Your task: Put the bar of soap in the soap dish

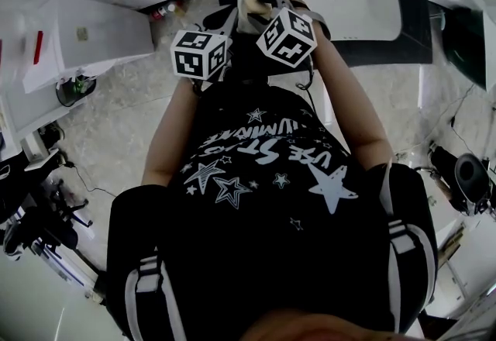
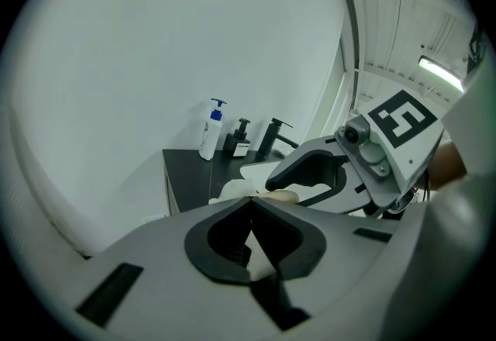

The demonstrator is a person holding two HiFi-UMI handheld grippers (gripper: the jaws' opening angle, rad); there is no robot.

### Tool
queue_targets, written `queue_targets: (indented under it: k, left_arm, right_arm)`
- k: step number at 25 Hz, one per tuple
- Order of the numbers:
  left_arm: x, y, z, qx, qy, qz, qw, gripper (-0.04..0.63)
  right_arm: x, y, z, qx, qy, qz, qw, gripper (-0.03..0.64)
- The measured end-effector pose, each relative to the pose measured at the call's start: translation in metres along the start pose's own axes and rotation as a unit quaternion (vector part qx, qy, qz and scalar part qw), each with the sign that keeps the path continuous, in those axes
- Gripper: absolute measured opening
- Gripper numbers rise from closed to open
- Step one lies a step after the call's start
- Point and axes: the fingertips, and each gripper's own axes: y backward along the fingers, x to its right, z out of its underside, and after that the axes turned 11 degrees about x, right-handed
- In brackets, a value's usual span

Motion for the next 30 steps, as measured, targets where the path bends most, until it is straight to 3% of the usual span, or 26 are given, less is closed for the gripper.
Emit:
queue_targets:
  k: [6,9,16,25,30]
  left_arm:
    - [0.000,0.004,-0.002,0.004,-0.002,-0.002,1.0000,0.011]
    - [-0.001,0.007,-0.003,0.005,-0.002,-0.004,1.0000,0.011]
    - [0.002,0.009,-0.007,0.009,-0.006,-0.008,0.9999,0.011]
    - [0.013,0.010,-0.012,0.014,-0.017,-0.022,0.9995,0.011]
    - [0.029,0.013,-0.010,0.016,-0.023,-0.036,0.9990,0.011]
  right_arm:
    - [-0.007,0.004,-0.008,0.027,-0.045,-0.018,0.998,0.161]
    - [-0.012,0.005,-0.012,0.035,-0.061,-0.030,0.997,0.195]
    - [-0.004,0.013,-0.014,0.057,-0.081,-0.007,0.995,0.193]
    - [0.013,0.042,-0.011,0.114,-0.160,0.008,0.980,0.192]
    - [0.016,0.056,0.000,0.124,-0.148,0.024,0.981,0.066]
